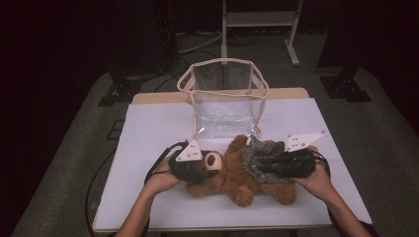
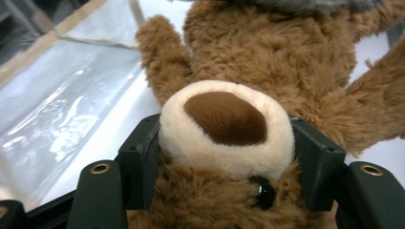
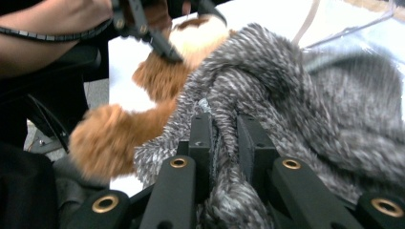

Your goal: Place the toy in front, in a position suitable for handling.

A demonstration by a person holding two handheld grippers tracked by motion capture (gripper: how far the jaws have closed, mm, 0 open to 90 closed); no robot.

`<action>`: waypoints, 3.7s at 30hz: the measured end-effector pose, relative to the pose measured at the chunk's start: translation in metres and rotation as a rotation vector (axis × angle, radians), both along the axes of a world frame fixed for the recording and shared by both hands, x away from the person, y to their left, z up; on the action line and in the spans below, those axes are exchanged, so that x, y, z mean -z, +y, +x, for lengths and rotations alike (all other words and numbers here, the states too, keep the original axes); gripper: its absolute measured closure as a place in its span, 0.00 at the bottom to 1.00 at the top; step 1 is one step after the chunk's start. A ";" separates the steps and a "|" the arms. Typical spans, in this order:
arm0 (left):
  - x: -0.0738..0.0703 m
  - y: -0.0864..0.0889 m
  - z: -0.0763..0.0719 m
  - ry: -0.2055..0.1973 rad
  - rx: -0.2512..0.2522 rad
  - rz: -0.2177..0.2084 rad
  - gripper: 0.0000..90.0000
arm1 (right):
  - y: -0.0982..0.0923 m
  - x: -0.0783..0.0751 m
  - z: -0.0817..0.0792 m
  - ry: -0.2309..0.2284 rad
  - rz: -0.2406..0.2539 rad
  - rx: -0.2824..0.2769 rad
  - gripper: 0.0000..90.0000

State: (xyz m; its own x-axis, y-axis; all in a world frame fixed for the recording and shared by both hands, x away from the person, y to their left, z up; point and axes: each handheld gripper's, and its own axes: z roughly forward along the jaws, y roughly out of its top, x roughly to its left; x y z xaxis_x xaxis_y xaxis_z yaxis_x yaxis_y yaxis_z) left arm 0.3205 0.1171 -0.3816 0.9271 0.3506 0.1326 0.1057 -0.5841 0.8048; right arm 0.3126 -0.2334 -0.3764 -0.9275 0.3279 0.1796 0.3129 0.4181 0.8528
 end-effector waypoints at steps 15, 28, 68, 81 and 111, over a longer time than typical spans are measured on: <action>0.000 0.000 -0.011 -0.009 0.009 0.027 0.37 | -0.040 0.011 -0.036 0.036 -0.005 0.081 0.85; 0.006 0.006 -0.009 0.011 0.018 -0.014 0.35 | 0.001 0.012 -0.026 0.011 -0.038 -0.010 0.85; 0.009 0.001 -0.010 0.008 0.044 0.006 0.31 | 0.040 0.001 -0.010 -0.196 -0.082 0.060 0.60; 0.006 0.015 -0.008 0.048 0.034 -0.020 0.33 | -0.014 0.010 -0.017 -0.013 -0.031 0.132 0.85; 0.010 0.028 -0.003 0.103 0.030 -0.038 0.38 | 0.066 0.000 -0.024 -0.055 -0.164 -0.119 0.87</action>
State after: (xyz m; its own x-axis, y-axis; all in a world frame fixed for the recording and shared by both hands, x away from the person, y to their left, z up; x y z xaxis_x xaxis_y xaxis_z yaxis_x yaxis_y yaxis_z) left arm 0.3177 0.1450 -0.3918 0.9453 0.3255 0.0231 0.1720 -0.5571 0.8125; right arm 0.2889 -0.1674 -0.3764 -0.9684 0.2360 0.0809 0.2079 0.5840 0.7847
